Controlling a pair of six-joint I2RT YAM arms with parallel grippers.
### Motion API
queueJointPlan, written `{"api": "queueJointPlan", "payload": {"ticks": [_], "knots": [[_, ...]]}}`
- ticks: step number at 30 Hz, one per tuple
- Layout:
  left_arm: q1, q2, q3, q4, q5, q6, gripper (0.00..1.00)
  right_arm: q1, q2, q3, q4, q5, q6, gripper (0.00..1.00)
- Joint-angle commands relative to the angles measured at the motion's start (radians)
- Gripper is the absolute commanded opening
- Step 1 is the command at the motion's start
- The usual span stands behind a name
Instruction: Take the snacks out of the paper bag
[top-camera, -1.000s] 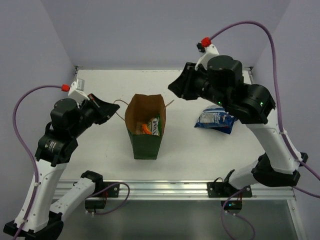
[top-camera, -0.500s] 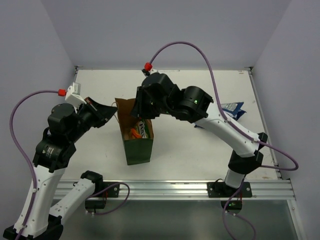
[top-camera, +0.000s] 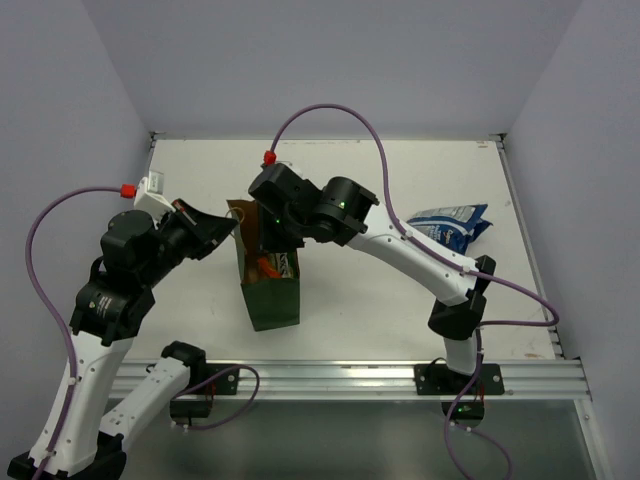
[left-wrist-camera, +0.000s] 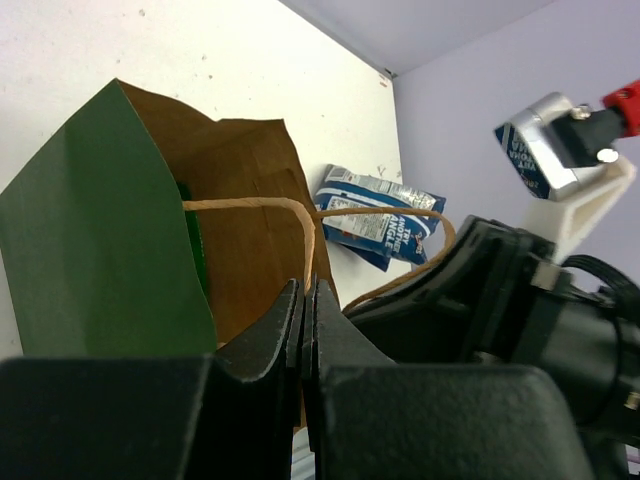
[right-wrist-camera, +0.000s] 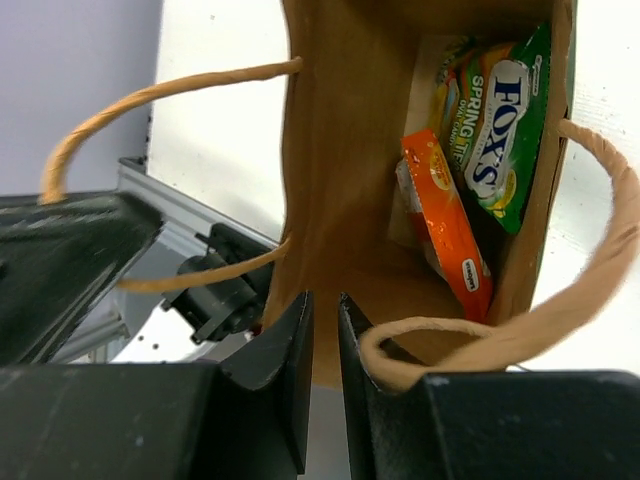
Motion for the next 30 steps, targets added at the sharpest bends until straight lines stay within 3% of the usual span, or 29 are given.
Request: {"api": "queueJointPlan", "payload": {"ticks": [1, 12, 17, 27, 30], "knots": [[0.005, 0.004, 0.052, 0.003, -0.001, -0.012, 0.0, 0.007, 0.018, 0.033, -0.035, 0.03, 0.011, 0.19], [0.005, -0.031, 0.057, -0.054, 0.004, -0.024, 0.0, -0.003, 0.098, 0.027, -0.055, 0.136, -0.023, 0.22], [0.005, -0.036, 0.055, -0.065, 0.007, -0.022, 0.0, -0.007, 0.168, 0.033, -0.026, 0.095, -0.066, 0.35], [0.005, -0.039, 0.046, -0.074, 0.007, -0.022, 0.0, -0.023, 0.237, 0.0, -0.023, 0.08, -0.104, 0.44], [0.005, -0.039, 0.051, -0.083, -0.001, -0.022, 0.0, -0.027, 0.221, -0.046, -0.013, 0.064, -0.106, 0.54]]}}
